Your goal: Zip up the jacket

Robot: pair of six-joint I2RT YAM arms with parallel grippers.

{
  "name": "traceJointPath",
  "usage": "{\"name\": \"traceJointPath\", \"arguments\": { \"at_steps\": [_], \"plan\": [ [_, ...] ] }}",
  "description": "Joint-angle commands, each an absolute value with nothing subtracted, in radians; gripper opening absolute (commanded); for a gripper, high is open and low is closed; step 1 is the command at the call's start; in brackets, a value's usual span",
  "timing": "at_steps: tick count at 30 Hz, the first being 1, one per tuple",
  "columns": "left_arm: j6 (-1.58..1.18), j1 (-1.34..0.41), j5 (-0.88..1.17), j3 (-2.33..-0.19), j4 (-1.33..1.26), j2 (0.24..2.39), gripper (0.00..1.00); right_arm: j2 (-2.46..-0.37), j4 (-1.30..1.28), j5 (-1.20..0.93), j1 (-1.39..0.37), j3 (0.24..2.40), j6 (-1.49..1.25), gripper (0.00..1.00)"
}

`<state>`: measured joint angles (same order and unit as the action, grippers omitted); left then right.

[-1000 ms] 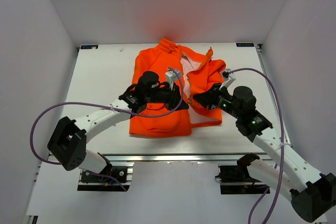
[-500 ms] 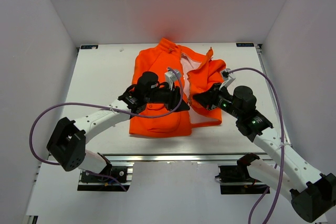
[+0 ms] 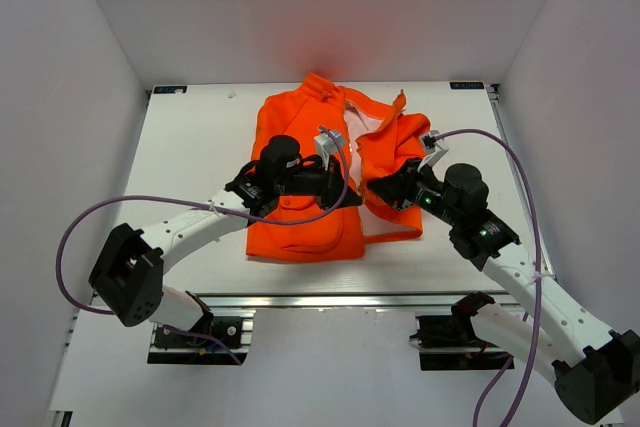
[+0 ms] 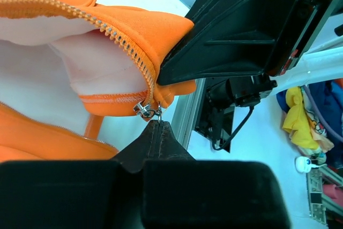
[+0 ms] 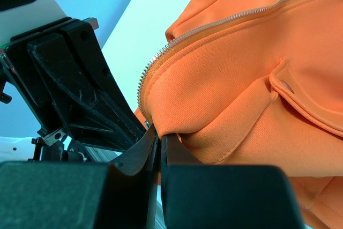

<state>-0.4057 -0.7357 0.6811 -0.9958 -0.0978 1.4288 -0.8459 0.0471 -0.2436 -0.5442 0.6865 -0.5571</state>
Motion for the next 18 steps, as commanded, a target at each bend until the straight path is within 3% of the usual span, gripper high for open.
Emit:
{"name": "traceJointPath", "arguments": {
  "at_steps": [1,18],
  "plan": [
    [-0.400,-0.733,0.674,-0.992,-0.089,1.404,0.00,-0.836,0.083,-0.236,-0.545,0.733,-0.548,0.00],
    [-0.345,-0.735,0.463,-0.997,0.057,1.321,0.00,-0.841,0.066,-0.201,-0.545,0.749,-0.520,0.00]
  ]
}}
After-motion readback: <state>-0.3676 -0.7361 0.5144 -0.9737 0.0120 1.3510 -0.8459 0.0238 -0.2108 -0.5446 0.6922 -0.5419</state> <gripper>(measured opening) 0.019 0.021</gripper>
